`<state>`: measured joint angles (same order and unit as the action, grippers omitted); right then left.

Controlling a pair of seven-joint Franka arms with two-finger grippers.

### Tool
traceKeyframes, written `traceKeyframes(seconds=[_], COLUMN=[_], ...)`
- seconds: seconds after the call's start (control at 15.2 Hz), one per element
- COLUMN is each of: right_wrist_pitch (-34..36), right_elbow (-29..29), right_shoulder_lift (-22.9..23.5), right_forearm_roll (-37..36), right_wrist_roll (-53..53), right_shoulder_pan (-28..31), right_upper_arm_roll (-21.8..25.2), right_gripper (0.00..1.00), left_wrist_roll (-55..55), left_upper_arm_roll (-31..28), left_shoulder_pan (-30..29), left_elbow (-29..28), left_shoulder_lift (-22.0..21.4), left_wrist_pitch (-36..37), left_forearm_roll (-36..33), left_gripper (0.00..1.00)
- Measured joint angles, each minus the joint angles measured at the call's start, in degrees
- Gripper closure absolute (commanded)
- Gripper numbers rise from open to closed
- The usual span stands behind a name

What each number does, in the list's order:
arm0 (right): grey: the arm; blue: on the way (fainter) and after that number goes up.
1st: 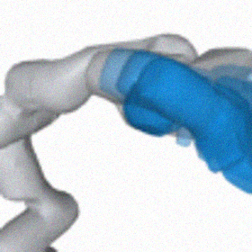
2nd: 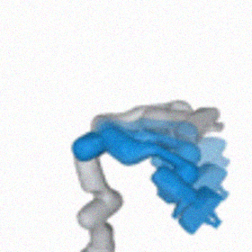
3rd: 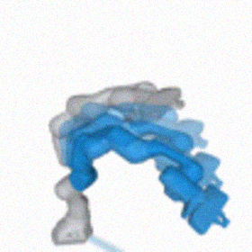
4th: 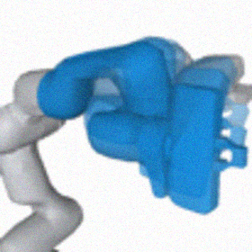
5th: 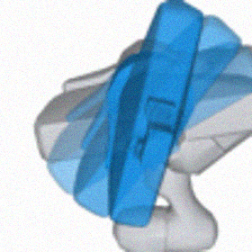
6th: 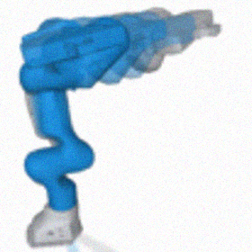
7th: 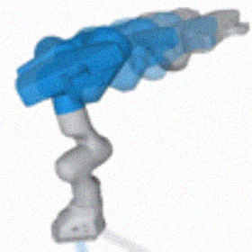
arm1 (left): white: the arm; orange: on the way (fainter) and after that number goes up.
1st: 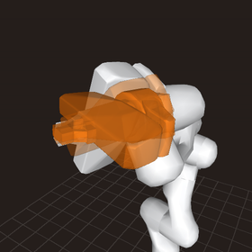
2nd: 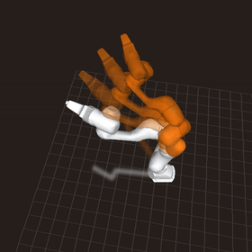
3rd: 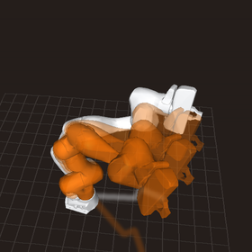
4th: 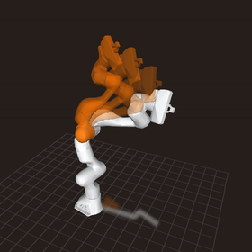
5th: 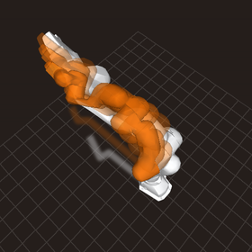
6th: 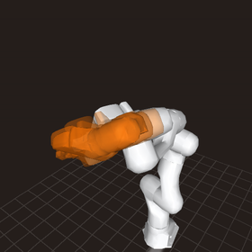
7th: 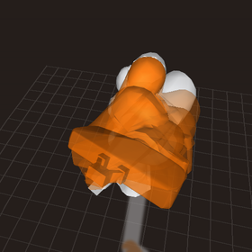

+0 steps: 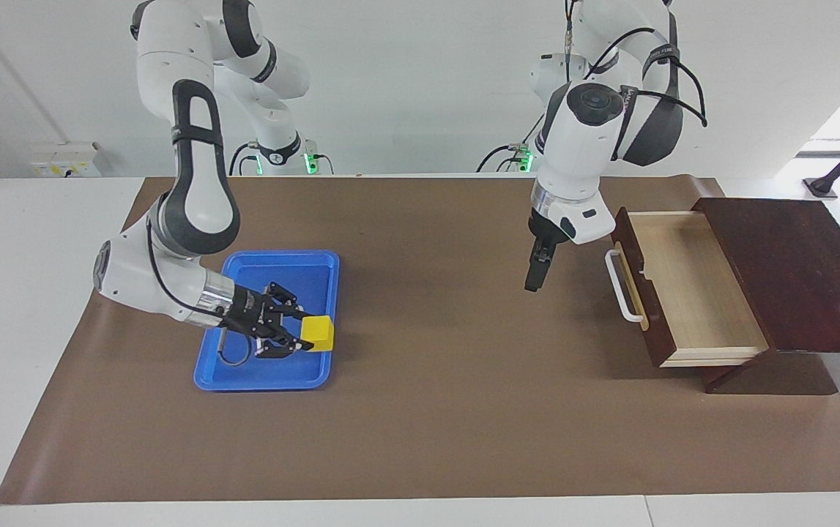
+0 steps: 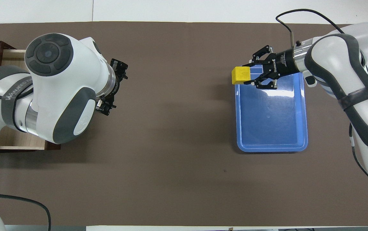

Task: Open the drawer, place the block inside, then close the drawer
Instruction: 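Carry the block toward the left gripper with the right gripper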

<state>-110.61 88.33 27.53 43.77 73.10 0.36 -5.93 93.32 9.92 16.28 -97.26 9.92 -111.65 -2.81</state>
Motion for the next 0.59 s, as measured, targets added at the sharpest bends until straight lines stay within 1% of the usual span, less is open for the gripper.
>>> traceKeyframes(seconds=[0.2, 0.33, 0.46, 0.59], right_wrist_pitch=[-2.1, -4.8, -6.9, -7.6], right_elbow=[-1.7, -1.7, -1.6, -1.6], right_shoulder_lift=[-1.6, -2.0, -2.0, -2.0], right_forearm_roll=[0.0, 0.0, 0.0, 0.0], right_wrist_roll=[6.5, 10.3, 12.6, 13.8], right_shoulder_pan=[-7.3, -11.3, -13.8, -15.1], right_upper_arm_roll=[0.0, 0.0, 0.0, 0.0], right_gripper=[1.0, 1.0, 1.0, 1.0], left_wrist_roll=[6.4, 9.3, 10.5, 13.2], left_upper_arm_roll=[-0.4, -0.8, -0.9, -0.6], left_shoulder_pan=[-0.1, -0.2, -0.1, 0.2], left_elbow=[1.3, 3.7, 5.9, 7.4], left_shoulder_lift=[0.2, 1.3, 3.2, 5.1], left_wrist_pitch=[0.1, 0.8, 1.4, 1.4], left_forearm_roll=[2.9, 3.8, 4.0, 4.1], left_gripper=[0.0, 0.0, 0.0, 0.0])
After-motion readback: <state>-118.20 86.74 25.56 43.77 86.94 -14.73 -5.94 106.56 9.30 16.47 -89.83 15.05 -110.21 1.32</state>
